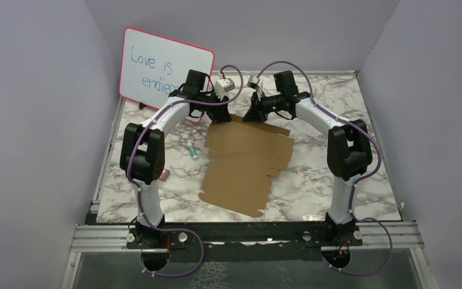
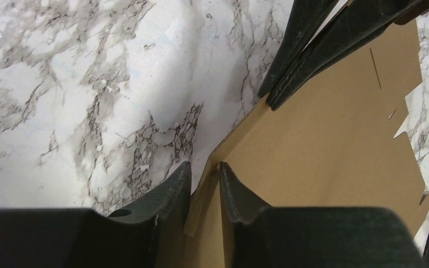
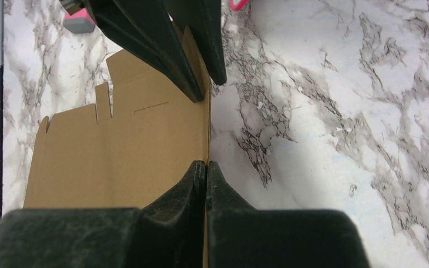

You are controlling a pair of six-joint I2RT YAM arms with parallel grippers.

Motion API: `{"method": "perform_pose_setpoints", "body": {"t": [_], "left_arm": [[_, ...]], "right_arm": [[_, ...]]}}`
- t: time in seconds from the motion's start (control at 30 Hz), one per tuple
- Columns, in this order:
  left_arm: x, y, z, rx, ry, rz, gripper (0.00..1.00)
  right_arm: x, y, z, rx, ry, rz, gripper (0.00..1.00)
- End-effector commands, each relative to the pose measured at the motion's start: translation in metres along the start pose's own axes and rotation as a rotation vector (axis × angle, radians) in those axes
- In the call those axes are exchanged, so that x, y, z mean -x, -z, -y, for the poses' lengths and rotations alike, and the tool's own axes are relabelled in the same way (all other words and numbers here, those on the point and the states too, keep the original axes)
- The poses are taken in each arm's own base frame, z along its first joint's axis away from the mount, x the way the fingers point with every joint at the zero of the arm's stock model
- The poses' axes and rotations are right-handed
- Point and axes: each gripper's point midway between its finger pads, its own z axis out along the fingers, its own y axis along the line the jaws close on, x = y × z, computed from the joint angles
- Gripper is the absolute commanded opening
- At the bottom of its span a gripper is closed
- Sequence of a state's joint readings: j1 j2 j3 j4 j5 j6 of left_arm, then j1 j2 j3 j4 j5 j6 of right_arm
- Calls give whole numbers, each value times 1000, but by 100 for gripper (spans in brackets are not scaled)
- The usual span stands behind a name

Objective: Fold the paper box

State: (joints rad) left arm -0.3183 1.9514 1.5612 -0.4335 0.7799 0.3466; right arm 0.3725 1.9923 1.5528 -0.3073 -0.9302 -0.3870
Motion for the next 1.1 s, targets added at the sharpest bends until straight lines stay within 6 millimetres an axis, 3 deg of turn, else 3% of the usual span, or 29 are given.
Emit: {"method": "perform_pose_setpoints", "body": {"t": [0.0,0.27,0.4,0.57,0.7,1.07], "left_arm": [[13,18,3,10,-38,31,23],[5,32,12,47,-28,18,12],[4,36,16,55,-17,25,10],[1,43,20,89,3,29,9],[-2,48,25,114,-3,49,9],[-5,53,15,193,-5,57,9]], "right_arm": [[5,5,9,-86,-7,-23,8],[23,32,12,-278,-60,26,18],[20,49,20,-385,-105,26,30],[9,90,30,-452,-248,72,36],[-8,128,39,-481,-395,154,47],[-60,146,2,-427,-617,319,59]]}}
